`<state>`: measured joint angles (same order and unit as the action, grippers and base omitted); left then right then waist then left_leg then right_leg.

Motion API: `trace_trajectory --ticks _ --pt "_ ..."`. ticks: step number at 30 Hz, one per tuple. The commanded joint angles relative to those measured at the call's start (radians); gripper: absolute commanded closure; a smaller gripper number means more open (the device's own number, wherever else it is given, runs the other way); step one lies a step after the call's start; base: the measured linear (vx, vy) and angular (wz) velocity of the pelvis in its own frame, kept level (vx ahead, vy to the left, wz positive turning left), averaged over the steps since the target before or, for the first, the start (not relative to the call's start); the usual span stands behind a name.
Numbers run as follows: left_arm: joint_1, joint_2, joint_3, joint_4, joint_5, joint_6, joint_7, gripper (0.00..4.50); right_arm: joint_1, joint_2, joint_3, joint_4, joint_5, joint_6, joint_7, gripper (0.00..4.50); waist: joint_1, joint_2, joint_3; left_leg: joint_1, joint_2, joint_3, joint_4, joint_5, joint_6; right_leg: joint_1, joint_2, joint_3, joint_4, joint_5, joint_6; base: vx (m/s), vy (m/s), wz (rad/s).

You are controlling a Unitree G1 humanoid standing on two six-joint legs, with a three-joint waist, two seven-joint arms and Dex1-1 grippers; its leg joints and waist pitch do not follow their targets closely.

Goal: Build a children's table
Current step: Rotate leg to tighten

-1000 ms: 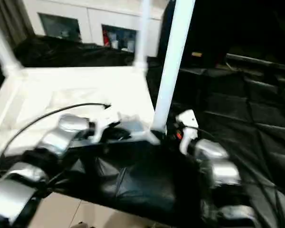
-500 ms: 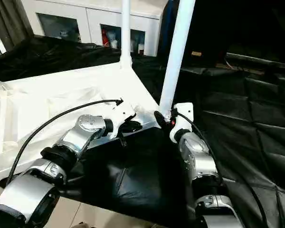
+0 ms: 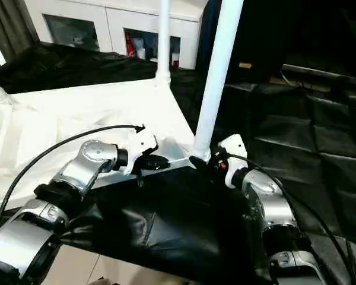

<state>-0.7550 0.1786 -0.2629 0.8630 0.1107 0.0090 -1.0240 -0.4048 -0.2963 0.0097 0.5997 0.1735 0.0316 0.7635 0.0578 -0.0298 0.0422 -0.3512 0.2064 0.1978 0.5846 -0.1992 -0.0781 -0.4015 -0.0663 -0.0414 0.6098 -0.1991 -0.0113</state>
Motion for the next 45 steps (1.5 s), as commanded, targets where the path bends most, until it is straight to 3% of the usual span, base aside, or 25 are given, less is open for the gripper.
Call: trace_trajectory --ticks 1,3,4,9,10,13,21,27,32,37,40,43,45 --pt "0.058 0.039 -0.046 -0.063 -0.045 -0.029 -0.174 4.50 0.022 -0.041 0.058 -0.056 0.049 0.005 0.207 0.99 0.006 -0.019 -0.051 -0.003 0.028 -0.014 -0.063 -0.157 0.094 0.056 -0.075 0.041 -0.074 -0.149 -0.232 0.000 0.000 0.00" --pt "0.078 0.069 -0.053 -0.095 -0.060 -0.026 -0.241 4.50 0.028 -0.061 0.059 -0.065 0.065 0.009 0.271 0.99 0.004 -0.017 -0.049 -0.008 0.031 -0.014 -0.064 -0.152 0.104 0.056 -0.075 0.043 -0.071 -0.125 -0.240 0.000 0.000 0.00" --pt "0.084 0.078 -0.054 -0.107 -0.066 -0.020 -0.262 4.50 0.028 -0.064 0.061 -0.066 0.066 0.007 0.285 0.99 0.004 -0.012 -0.051 -0.002 0.033 -0.012 -0.063 -0.148 0.105 0.050 -0.073 0.042 -0.069 -0.106 -0.248 0.000 0.000 0.00" --pt "0.094 0.090 -0.055 -0.128 -0.072 -0.009 -0.289 4.50 0.029 -0.065 0.071 -0.063 0.066 0.001 0.314 0.99 0.012 -0.012 -0.050 0.002 0.037 -0.007 -0.062 -0.130 0.095 0.047 -0.068 0.039 -0.060 -0.052 -0.276 0.000 0.000 0.00" --pt "0.098 0.092 -0.053 -0.136 -0.073 -0.006 -0.293 4.50 0.031 -0.066 0.072 -0.067 0.066 0.003 0.321 0.99 0.013 -0.016 -0.050 0.001 0.035 -0.007 -0.062 -0.136 0.088 0.049 -0.069 0.039 -0.060 -0.062 -0.272 0.000 0.000 0.00" --pt "0.108 0.099 -0.054 -0.158 -0.079 0.005 -0.306 4.50 0.040 -0.067 0.079 -0.083 0.074 0.013 0.344 0.99 0.013 -0.016 -0.051 0.000 0.034 -0.008 -0.062 -0.134 0.085 0.052 -0.071 0.040 -0.061 -0.073 -0.263 0.000 0.000 0.00" --pt "0.110 0.101 -0.050 -0.165 -0.079 0.003 -0.294 4.50 0.048 -0.070 0.076 -0.087 0.085 0.027 0.372 1.68 0.021 -0.016 -0.052 0.001 0.033 -0.007 -0.059 -0.117 0.088 0.051 -0.069 0.039 -0.058 -0.053 -0.263 0.000 0.000 0.00" --pt "0.104 0.085 -0.038 -0.141 -0.055 -0.013 -0.205 4.50 0.066 -0.038 0.068 -0.085 0.073 0.037 0.300 1.84 0.023 -0.015 -0.050 0.002 0.032 -0.008 -0.061 -0.129 0.077 0.049 -0.070 0.040 -0.063 -0.088 -0.248 0.000 0.000 0.00" --pt "0.057 0.022 -0.002 -0.053 -0.022 -0.020 0.005 4.50 0.062 0.047 0.021 -0.007 0.025 0.032 0.049 1.85 0.017 -0.017 -0.046 0.008 0.029 -0.012 -0.067 -0.178 0.040 0.044 -0.074 0.043 -0.079 -0.223 -0.209 0.000 0.000 0.00" --pt "0.021 -0.041 0.003 -0.006 -0.003 0.001 0.134 4.50 0.029 0.131 -0.044 0.054 0.014 0.069 -0.207 1.85 0.008 -0.011 -0.046 0.007 0.026 -0.015 -0.071 -0.191 0.016 0.043 -0.072 0.042 -0.083 -0.257 -0.189 0.000 0.000 0.00" --pt "-0.003 -0.095 0.002 0.023 0.012 0.018 0.222 4.50 -0.009 0.182 -0.077 0.090 0.005 0.108 -0.371 1.85 0.004 -0.008 -0.048 0.011 0.026 -0.014 -0.070 -0.184 0.019 0.041 -0.070 0.043 -0.082 -0.222 -0.195 0.000 0.000 0.00" --pt "-0.009 -0.147 -0.007 0.032 0.012 0.024 0.236 4.50 -0.023 0.226 -0.042 0.088 -0.023 0.079 -0.379 1.85 0.004 -0.010 -0.050 0.003 0.023 -0.013 -0.066 -0.160 0.037 0.048 -0.071 0.042 -0.077 -0.162 -0.203 0.000 0.000 0.00" --pt "-0.008 -0.154 -0.011 0.030 0.013 0.021 0.233 4.50 -0.023 0.234 -0.028 0.080 -0.033 0.071 -0.372 1.29 0.004 -0.010 -0.051 0.002 0.022 -0.013 -0.066 -0.152 0.047 0.049 -0.071 0.041 -0.076 -0.153 -0.202 0.000 0.000 0.00"
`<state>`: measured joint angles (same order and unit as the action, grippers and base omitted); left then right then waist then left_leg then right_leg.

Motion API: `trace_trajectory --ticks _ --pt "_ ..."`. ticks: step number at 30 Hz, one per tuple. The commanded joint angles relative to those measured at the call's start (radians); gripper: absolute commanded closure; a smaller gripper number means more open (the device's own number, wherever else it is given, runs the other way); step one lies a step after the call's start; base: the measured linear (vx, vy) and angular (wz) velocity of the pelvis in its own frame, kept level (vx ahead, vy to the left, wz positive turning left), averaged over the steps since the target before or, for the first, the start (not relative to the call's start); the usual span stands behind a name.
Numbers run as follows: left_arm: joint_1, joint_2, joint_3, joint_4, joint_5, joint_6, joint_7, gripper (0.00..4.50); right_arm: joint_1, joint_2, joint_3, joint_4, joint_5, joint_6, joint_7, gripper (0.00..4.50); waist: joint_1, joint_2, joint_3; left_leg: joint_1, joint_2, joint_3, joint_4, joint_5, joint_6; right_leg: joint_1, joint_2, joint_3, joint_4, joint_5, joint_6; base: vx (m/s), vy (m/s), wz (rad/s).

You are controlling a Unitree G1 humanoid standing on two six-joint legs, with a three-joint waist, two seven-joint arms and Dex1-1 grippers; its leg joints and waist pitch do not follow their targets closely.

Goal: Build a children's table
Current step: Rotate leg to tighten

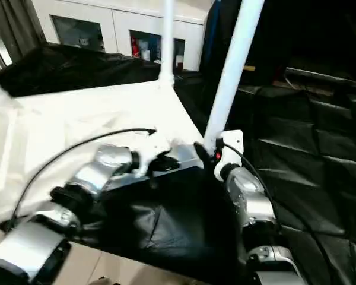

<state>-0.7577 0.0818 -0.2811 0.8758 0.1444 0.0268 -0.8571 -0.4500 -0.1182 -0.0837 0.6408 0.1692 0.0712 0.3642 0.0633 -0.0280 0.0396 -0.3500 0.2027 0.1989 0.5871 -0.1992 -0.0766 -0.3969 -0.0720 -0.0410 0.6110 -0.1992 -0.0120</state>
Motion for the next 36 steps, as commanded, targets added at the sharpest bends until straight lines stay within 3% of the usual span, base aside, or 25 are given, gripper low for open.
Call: trace_trajectory --ticks 1,3,5,8,14,16,18,21,27,33,36 --pt "-0.002 -0.061 0.004 0.015 -0.022 0.003 0.054 4.50 0.022 0.062 0.077 0.034 -0.036 0.023 0.037 1.15 -0.001 -0.012 -0.048 0.000 0.026 -0.015 -0.069 -0.152 0.052 0.044 -0.066 0.040 -0.078 -0.156 -0.200 0.000 0.000 0.00" --pt "0.000 -0.062 0.002 0.013 -0.024 0.003 0.045 4.50 0.022 0.065 0.083 0.033 -0.039 0.018 0.043 1.15 -0.002 -0.011 -0.047 0.001 0.026 -0.014 -0.069 -0.167 0.054 0.042 -0.067 0.040 -0.081 -0.178 -0.198 0.000 0.000 0.00" --pt "-0.002 -0.046 0.003 0.022 -0.025 -0.004 0.031 4.50 0.017 0.048 0.105 0.031 -0.063 -0.020 0.054 0.78 -0.003 -0.012 -0.047 0.001 0.028 -0.016 -0.072 -0.180 0.050 0.042 -0.068 0.039 -0.083 -0.213 -0.189 0.000 0.000 0.00" --pt "0.000 -0.023 0.004 0.024 -0.026 -0.005 0.005 4.50 0.017 0.010 0.124 0.029 -0.068 -0.059 0.118 0.78 -0.004 -0.012 -0.047 0.000 0.027 -0.016 -0.071 -0.186 0.053 0.042 -0.068 0.039 -0.085 -0.217 -0.188 0.000 0.000 0.00" --pt "0.034 0.054 -0.012 -0.031 -0.044 -0.010 -0.178 4.50 0.064 -0.104 0.152 -0.065 -0.011 -0.070 0.412 0.78 0.001 -0.016 -0.049 -0.006 0.029 -0.015 -0.065 -0.144 0.105 0.050 -0.068 0.038 -0.074 -0.115 -0.216 0.000 0.000 0.00" --pt "0.058 0.115 -0.037 -0.070 -0.046 -0.014 -0.292 4.50 0.098 -0.177 0.165 -0.133 0.030 -0.019 0.577 0.78 -0.001 -0.014 -0.049 -0.005 0.030 -0.014 -0.065 -0.139 0.116 0.050 -0.067 0.038 -0.072 -0.095 -0.235 0.000 0.000 0.00" --pt "0.058 0.115 -0.037 -0.070 -0.046 -0.014 -0.292 4.50 0.098 -0.177 0.165 -0.133 0.030 -0.019 0.577 0.78 -0.001 -0.014 -0.050 -0.006 0.033 -0.015 -0.065 -0.144 0.120 0.051 -0.068 0.039 -0.069 -0.083 -0.243 0.000 0.000 0.00" --pt "0.075 0.162 -0.052 -0.099 -0.055 -0.002 -0.385 4.50 0.109 -0.219 0.166 -0.160 0.064 -0.006 0.663 0.78 -0.005 -0.011 -0.047 -0.001 0.034 -0.014 -0.067 -0.173 0.097 0.045 -0.067 0.038 -0.074 -0.127 -0.251 0.000 0.000 0.00" --pt "0.097 0.213 -0.062 -0.141 -0.076 0.020 -0.478 4.50 0.105 -0.250 0.163 -0.153 0.074 -0.029 0.724 0.78 0.000 -0.009 -0.048 0.001 0.038 -0.012 -0.068 -0.163 0.083 0.045 -0.067 0.037 -0.069 -0.112 -0.260 0.000 0.000 0.00" --pt "0.110 0.234 -0.058 -0.176 -0.090 0.040 -0.513 4.50 0.110 -0.257 0.160 -0.165 0.086 -0.015 0.769 0.91 0.005 -0.011 -0.049 0.000 0.037 -0.011 -0.066 -0.138 0.088 0.047 -0.067 0.036 -0.062 -0.070 -0.267 0.000 0.000 0.00" --pt "0.113 0.237 -0.055 -0.184 -0.093 0.046 -0.517 4.50 0.114 -0.260 0.167 -0.172 0.095 -0.004 0.790 1.20 0.006 -0.013 -0.050 -0.001 0.036 -0.011 -0.065 -0.132 0.091 0.048 -0.068 0.036 -0.062 -0.070 -0.266 0.000 0.000 0.00"
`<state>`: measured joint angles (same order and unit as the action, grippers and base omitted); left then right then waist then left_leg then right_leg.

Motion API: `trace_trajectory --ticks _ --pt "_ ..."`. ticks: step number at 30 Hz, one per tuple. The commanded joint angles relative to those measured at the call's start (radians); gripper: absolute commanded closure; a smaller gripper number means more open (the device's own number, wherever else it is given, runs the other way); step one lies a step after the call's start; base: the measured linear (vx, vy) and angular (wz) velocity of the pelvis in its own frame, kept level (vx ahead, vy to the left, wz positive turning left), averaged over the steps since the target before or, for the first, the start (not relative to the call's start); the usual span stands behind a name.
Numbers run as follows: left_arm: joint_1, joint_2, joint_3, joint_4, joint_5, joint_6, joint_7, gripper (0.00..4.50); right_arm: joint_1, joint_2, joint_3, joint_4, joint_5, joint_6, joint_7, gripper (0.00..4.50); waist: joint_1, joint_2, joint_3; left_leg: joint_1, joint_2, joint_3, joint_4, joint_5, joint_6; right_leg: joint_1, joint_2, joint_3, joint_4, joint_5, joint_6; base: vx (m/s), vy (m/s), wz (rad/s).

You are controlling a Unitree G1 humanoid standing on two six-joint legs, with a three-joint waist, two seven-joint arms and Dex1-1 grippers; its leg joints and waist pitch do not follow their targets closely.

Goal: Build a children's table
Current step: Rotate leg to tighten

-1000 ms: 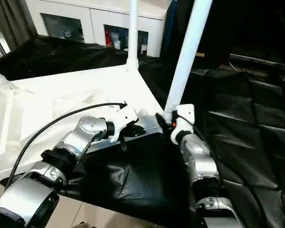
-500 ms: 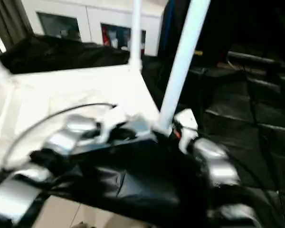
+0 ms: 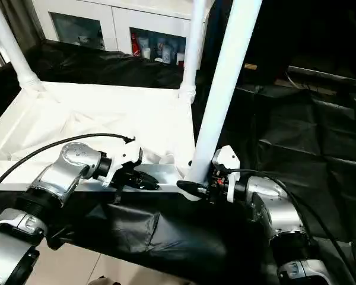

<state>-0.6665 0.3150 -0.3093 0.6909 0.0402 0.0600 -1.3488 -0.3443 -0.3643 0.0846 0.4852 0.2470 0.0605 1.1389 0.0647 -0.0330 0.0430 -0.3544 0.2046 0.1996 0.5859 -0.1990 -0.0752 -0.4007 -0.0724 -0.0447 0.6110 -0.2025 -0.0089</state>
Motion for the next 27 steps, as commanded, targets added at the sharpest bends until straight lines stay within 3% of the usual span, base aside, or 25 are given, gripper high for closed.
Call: trace_trajectory --ticks 1,5,9,11,13,17,20,21,22,24,25,26,27 --pt "0.022 0.004 -0.027 0.001 0.012 0.013 -0.026 4.50 0.009 -0.014 -0.002 -0.016 0.018 0.006 0.015 1.28 0.004 -0.007 -0.053 0.003 0.035 -0.011 -0.063 -0.131 0.090 0.051 -0.068 0.040 -0.062 -0.070 -0.268 0.000 0.000 0.00" --pt "0.024 0.001 -0.023 -0.008 0.004 0.016 -0.011 4.50 0.010 -0.013 0.001 -0.009 0.022 0.005 0.023 1.52 0.004 -0.007 -0.054 0.003 0.034 -0.012 -0.062 -0.122 0.090 0.051 -0.067 0.040 -0.061 -0.061 -0.269 0.000 0.000 0.00" --pt "0.010 -0.034 0.004 0.022 0.007 0.000 0.092 4.50 0.018 0.007 -0.003 0.006 0.001 0.012 -0.034 1.83 0.005 -0.009 -0.053 0.005 0.033 -0.011 -0.062 -0.126 0.088 0.050 -0.067 0.040 -0.062 -0.061 -0.272 0.000 0.000 0.00" --pt "-0.007 -0.062 0.022 0.052 0.012 -0.003 0.167 4.50 0.020 0.030 -0.010 0.026 -0.033 0.009 -0.125 1.95 0.003 -0.010 -0.048 0.009 0.032 -0.011 -0.065 -0.166 0.072 0.044 -0.067 0.040 -0.073 -0.137 -0.255 0.000 0.000 0.00" --pt "-0.036 -0.122 0.038 0.102 0.030 -0.002 0.305 4.50 0.012 0.094 -0.034 0.101 -0.102 0.001 -0.367 1.98 0.001 -0.010 -0.046 0.012 0.030 -0.013 -0.069 -0.199 0.042 0.041 -0.070 0.040 -0.083 -0.227 -0.231 0.000 0.000 0.00" --pt "-0.058 -0.172 0.038 0.137 0.045 0.007 0.401 4.50 -0.009 0.158 -0.070 0.142 -0.101 0.025 -0.532 2.00 -0.010 -0.006 -0.043 0.013 0.029 -0.019 -0.076 -0.255 0.013 0.036 -0.069 0.042 -0.097 -0.354 -0.171 0.000 0.000 0.00" --pt "-0.098 -0.253 0.043 0.195 0.065 0.021 0.542 4.50 -0.074 0.256 -0.124 0.216 -0.091 0.063 -0.750 2.01 -0.015 -0.001 -0.044 0.014 0.027 -0.020 -0.077 -0.264 0.004 0.032 -0.066 0.042 -0.098 -0.347 -0.168 0.000 0.000 0.00" --pt "-0.098 -0.253 0.043 0.195 0.065 0.021 0.542 4.50 -0.074 0.256 -0.124 0.216 -0.091 0.063 -0.750 2.01 -0.014 0.006 -0.044 0.017 0.027 -0.021 -0.077 -0.267 -0.001 0.031 -0.068 0.042 -0.098 -0.349 -0.170 0.000 0.000 0.00" --pt "-0.109 -0.272 0.043 0.214 0.072 0.018 0.567 4.50 -0.096 0.278 -0.129 0.239 -0.102 0.060 -0.806 2.01 -0.014 0.002 -0.047 0.013 0.025 -0.021 -0.076 -0.261 0.000 0.037 -0.067 0.041 -0.098 -0.336 -0.169 0.000 0.000 0.00" --pt "-0.122 -0.294 0.040 0.237 0.082 0.004 0.595 4.50 -0.131 0.305 -0.104 0.269 -0.147 0.030 -0.870 2.01 -0.017 0.010 -0.046 0.011 0.024 -0.021 -0.077 -0.259 0.001 0.036 -0.066 0.042 -0.098 -0.313 -0.171 0.000 0.000 0.00" --pt "-0.125 -0.298 0.038 0.242 0.084 0.000 0.598 4.50 -0.139 0.310 -0.092 0.274 -0.160 0.018 -0.875 2.01 -0.018 0.004 -0.048 0.010 0.022 -0.019 -0.075 -0.258 0.002 0.036 -0.065 0.041 -0.097 -0.303 -0.169 0.000 0.000 0.00" --pt "-0.127 -0.297 0.035 0.244 0.086 -0.005 0.590 4.50 -0.144 0.314 -0.074 0.268 -0.170 0.006 -0.858 1.45 -0.017 0.009 -0.050 0.008 0.021 -0.020 -0.074 -0.247 0.010 0.039 -0.066 0.042 -0.095 -0.286 -0.170 0.000 0.000 0.00" --pt "-0.131 -0.295 0.033 0.250 0.085 -0.014 0.579 4.50 -0.148 0.315 -0.056 0.262 -0.183 -0.008 -0.842 1.31 -0.017 0.007 -0.051 0.008 0.022 -0.018 -0.073 -0.241 0.016 0.040 -0.066 0.042 -0.095 -0.273 -0.171 0.000 0.000 0.00"
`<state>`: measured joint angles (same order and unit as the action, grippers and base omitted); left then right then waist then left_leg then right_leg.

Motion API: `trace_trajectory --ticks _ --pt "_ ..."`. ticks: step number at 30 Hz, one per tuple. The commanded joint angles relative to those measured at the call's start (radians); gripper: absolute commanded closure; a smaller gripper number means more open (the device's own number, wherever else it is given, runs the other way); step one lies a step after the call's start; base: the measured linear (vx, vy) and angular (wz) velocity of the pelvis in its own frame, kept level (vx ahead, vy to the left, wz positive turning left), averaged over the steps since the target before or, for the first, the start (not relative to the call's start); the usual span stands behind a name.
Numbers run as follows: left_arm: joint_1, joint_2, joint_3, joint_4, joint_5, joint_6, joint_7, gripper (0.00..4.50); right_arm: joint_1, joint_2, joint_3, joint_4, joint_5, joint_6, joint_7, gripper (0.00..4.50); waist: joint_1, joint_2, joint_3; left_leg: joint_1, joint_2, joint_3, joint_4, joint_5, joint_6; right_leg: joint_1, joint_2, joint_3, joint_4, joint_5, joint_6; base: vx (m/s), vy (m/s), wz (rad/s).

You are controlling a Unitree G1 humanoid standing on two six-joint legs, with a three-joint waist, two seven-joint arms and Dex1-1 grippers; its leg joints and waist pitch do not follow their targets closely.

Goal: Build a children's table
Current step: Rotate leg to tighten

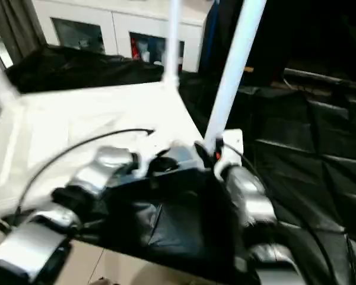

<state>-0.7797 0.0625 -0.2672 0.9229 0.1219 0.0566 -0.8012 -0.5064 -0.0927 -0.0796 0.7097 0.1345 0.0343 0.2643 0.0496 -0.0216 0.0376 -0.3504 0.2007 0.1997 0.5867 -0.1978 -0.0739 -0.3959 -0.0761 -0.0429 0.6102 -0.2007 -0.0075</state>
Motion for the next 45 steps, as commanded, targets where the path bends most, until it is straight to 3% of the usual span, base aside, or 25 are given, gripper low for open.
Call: trace_trajectory --ticks 1,3,5,6,9,12,14,16,17,22,23,26,28,35,39,41,43,45 --pt "-0.020 -0.039 -0.011 0.022 0.002 -0.019 0.015 4.50 0.012 0.041 0.124 0.031 -0.081 0.004 0.053 1.31 -0.002 -0.006 -0.046 0.000 0.025 -0.018 -0.072 -0.221 0.023 0.037 -0.061 0.040 -0.091 -0.246 -0.178 0.000 0.000 0.00" --pt "-0.025 -0.023 -0.015 0.034 0.003 -0.040 -0.019 4.50 0.007 0.027 0.142 0.033 -0.099 -0.020 0.076 1.25 -0.001 -0.014 -0.048 -0.003 0.025 -0.018 -0.071 -0.193 0.034 0.041 -0.061 0.039 -0.086 -0.214 -0.183 0.000 0.000 0.00" --pt "-0.024 0.001 -0.016 0.030 0.002 -0.043 -0.058 4.50 0.007 0.004 0.143 0.030 -0.083 -0.045 0.141 0.84 0.000 -0.009 -0.047 -0.002 0.027 -0.017 -0.071 -0.192 0.048 0.041 -0.063 0.039 -0.085 -0.205 -0.192 0.000 0.000 0.00" --pt "-0.023 0.007 -0.016 0.030 0.002 -0.043 -0.066 4.50 0.008 0.000 0.140 0.029 -0.074 -0.050 0.162 0.84 -0.001 -0.017 -0.047 -0.003 0.027 -0.016 -0.070 -0.195 0.052 0.041 -0.063 0.039 -0.085 -0.206 -0.193 0.000 0.000 0.00" --pt "-0.015 0.042 -0.025 0.020 0.000 -0.042 -0.135 4.50 0.026 -0.048 0.135 -0.005 -0.031 -0.061 0.297 0.84 -0.001 -0.016 -0.047 -0.005 0.029 -0.018 -0.070 -0.190 0.069 0.044 -0.066 0.038 -0.083 -0.202 -0.202 0.000 0.000 0.00" --pt "0.001 0.083 -0.036 -0.004 -0.006 -0.041 -0.216 4.50 0.053 -0.102 0.130 -0.056 0.013 -0.055 0.442 0.84 0.001 -0.014 -0.048 -0.006 0.031 -0.016 -0.067 -0.171 0.095 0.047 -0.064 0.039 -0.077 -0.129 -0.226 0.000 0.000 0.00" --pt "0.028 0.131 -0.041 -0.048 -0.034 -0.059 -0.342 4.50 0.087 -0.170 0.126 -0.120 0.063 -0.029 0.602 0.84 0.002 -0.012 -0.050 -0.006 0.033 -0.016 -0.063 -0.148 0.116 0.051 -0.063 0.038 -0.068 -0.051 -0.258 0.000 0.000 0.00" --pt "0.041 0.155 -0.042 -0.076 -0.051 -0.054 -0.406 4.50 0.100 -0.204 0.122 -0.140 0.085 -0.019 0.676 0.84 0.000 -0.012 -0.051 -0.006 0.035 -0.014 -0.062 -0.144 0.127 0.048 -0.063 0.037 -0.064 -0.017 -0.285 0.000 0.000 0.00" --pt "0.049 0.172 -0.048 -0.090 -0.053 -0.056 -0.440 4.50 0.106 -0.223 0.122 -0.143 0.089 -0.019 0.706 0.84 0.002 -0.005 -0.050 -0.004 0.037 -0.015 -0.064 -0.147 0.124 0.047 -0.064 0.038 -0.063 -0.019 -0.290 0.000 0.000 0.00" --pt "0.069 0.220 -0.055 -0.135 -0.076 -0.037 -0.536 4.50 0.133 -0.276 0.137 -0.166 0.106 -0.005 0.810 0.84 0.020 -0.005 -0.048 0.000 0.042 -0.009 -0.064 -0.160 0.100 0.045 -0.061 0.036 -0.061 -0.040 -0.298 0.000 0.000 0.00" --pt "0.074 0.231 -0.055 -0.150 -0.084 -0.028 -0.564 4.50 0.141 -0.286 0.140 -0.180 0.117 0.006 0.838 0.84 0.021 0.001 -0.047 0.001 0.042 -0.009 -0.065 -0.167 0.092 0.044 -0.061 0.035 -0.063 -0.046 -0.295 0.000 0.000 0.00" --pt "0.080 0.246 -0.057 -0.166 -0.092 -0.016 -0.593 4.50 0.150 -0.292 0.146 -0.198 0.130 0.025 0.872 0.84 0.027 0.000 -0.049 0.000 0.041 -0.010 -0.064 -0.153 0.086 0.047 -0.062 0.036 -0.059 -0.032 -0.294 0.000 0.000 0.00" --pt "0.085 0.256 -0.056 -0.180 -0.099 -0.005 -0.612 4.50 0.155 -0.294 0.151 -0.207 0.134 0.037 0.897 1.11 0.029 -0.001 -0.050 -0.001 0.040 -0.009 -0.063 -0.145 0.088 0.048 -0.062 0.035 -0.058 -0.022 -0.296 0.000 0.000 0.00" --pt "0.092 0.252 -0.046 -0.195 -0.103 -0.005 -0.587 4.50 0.160 -0.284 0.165 -0.216 0.145 0.056 0.925 1.69 0.032 -0.002 -0.050 -0.001 0.039 -0.010 -0.063 -0.139 0.082 0.047 -0.063 0.034 -0.059 -0.034 -0.290 0.000 0.000 0.00" --pt "0.076 0.222 -0.031 -0.152 -0.076 -0.029 -0.477 4.50 0.173 -0.258 0.156 -0.220 0.133 0.059 0.865 1.84 0.033 0.001 -0.049 0.001 0.039 -0.010 -0.063 -0.149 0.073 0.045 -0.063 0.035 -0.062 -0.050 -0.283 0.000 0.000 0.00" --pt "0.041 0.188 -0.015 -0.088 -0.047 -0.041 -0.339 4.50 0.176 -0.215 0.140 -0.192 0.093 0.023 0.730 1.88 0.032 0.000 -0.047 0.003 0.036 -0.011 -0.065 -0.177 0.055 0.042 -0.065 0.037 -0.070 -0.110 -0.265 0.000 0.000 0.00" --pt "0.027 0.173 -0.008 -0.066 -0.037 -0.046 -0.278 4.50 0.167 -0.195 0.132 -0.164 0.069 0.039 0.645 1.89 0.030 -0.003 -0.043 0.007 0.034 -0.015 -0.071 -0.210 0.032 0.040 -0.066 0.037 -0.081 -0.205 -0.235 0.000 0.000 0.00" --pt "0.012 0.156 -0.001 -0.045 -0.028 -0.038 -0.213 4.50 0.159 -0.172 0.126 -0.141 0.054 0.036 0.579 1.89 0.028 -0.002 -0.042 0.007 0.034 -0.015 -0.073 -0.222 0.023 0.038 -0.067 0.038 -0.085 -0.244 -0.221 0.000 0.000 0.00"
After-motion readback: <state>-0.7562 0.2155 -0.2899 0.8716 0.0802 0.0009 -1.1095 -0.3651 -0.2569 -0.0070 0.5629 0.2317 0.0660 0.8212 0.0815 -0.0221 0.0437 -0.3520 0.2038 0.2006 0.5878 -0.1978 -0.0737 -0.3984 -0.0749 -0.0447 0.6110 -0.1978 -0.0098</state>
